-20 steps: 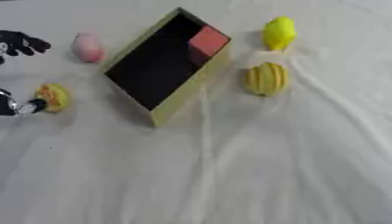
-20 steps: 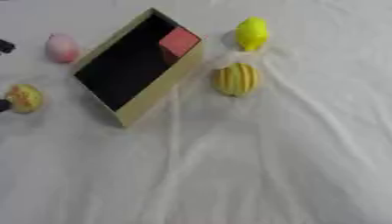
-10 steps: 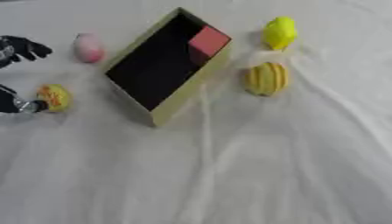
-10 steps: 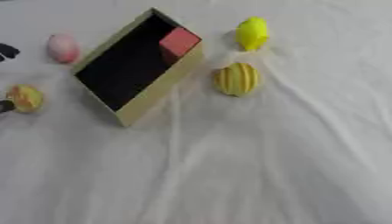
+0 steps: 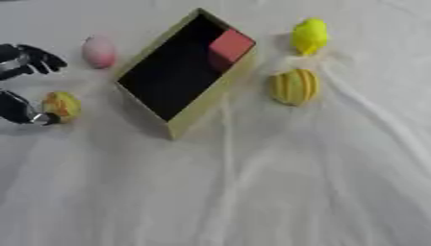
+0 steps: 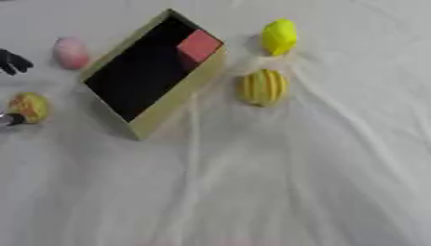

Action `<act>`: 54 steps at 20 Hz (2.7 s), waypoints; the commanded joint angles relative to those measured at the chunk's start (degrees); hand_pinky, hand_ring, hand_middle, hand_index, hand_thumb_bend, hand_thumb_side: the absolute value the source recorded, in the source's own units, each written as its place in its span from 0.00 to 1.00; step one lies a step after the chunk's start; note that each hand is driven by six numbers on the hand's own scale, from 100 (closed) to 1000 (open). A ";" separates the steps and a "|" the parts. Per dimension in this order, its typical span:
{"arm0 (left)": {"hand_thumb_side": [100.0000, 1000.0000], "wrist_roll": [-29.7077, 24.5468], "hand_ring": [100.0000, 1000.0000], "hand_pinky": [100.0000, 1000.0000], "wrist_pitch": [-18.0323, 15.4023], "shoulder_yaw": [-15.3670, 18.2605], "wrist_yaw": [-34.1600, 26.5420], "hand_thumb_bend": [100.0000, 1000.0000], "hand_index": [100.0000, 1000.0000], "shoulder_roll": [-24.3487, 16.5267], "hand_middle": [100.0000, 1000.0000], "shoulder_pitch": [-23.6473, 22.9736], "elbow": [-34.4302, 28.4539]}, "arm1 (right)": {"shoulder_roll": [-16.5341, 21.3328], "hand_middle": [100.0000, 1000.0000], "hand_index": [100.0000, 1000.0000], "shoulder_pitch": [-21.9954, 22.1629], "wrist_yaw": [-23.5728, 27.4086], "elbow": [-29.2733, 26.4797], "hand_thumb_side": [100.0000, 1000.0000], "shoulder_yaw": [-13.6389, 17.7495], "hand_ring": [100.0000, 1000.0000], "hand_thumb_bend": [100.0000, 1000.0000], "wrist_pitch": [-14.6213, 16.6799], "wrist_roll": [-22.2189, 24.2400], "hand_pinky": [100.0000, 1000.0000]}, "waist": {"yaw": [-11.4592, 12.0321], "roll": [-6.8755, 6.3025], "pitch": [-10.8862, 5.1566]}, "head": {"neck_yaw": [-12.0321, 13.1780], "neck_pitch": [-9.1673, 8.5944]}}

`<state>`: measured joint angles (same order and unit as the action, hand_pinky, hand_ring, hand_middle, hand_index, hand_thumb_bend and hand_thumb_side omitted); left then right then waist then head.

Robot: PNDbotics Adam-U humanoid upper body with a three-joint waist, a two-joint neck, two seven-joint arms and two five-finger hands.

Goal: Pick up objects on the table and place them in the box.

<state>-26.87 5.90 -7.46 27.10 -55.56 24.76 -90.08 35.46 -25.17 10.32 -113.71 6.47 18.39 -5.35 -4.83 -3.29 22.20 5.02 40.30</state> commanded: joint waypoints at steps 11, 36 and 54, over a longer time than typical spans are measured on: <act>0.00 -0.92 0.71 0.70 -1.09 -0.57 5.32 0.50 0.82 -0.12 0.68 1.89 2.96 | 0.44 0.66 0.84 -0.23 0.58 -0.89 0.65 0.25 0.81 0.00 -0.15 0.38 0.87 | -0.22 0.15 -1.09 | 0.59 -0.17; 0.00 0.77 0.44 0.50 -3.03 -2.30 11.34 0.32 0.54 1.41 0.40 3.49 3.24 | -0.16 0.64 0.84 0.78 1.89 -0.89 0.66 0.50 0.80 0.00 -1.04 0.21 0.88 | -0.32 0.20 -1.08 | 1.01 0.09; 0.00 0.42 0.42 0.49 -1.03 1.74 4.55 0.20 0.52 0.83 0.39 11.57 -20.69 | 0.97 0.63 0.84 1.38 1.98 -0.89 0.66 0.67 0.80 0.00 -0.71 -0.02 0.88 | 0.17 -0.01 -1.87 | -0.39 0.72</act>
<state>-26.40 4.88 -6.53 32.74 -52.97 35.35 -108.39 34.59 -23.22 11.83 -113.71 6.70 17.68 -5.41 -4.72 -3.41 21.71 4.83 40.82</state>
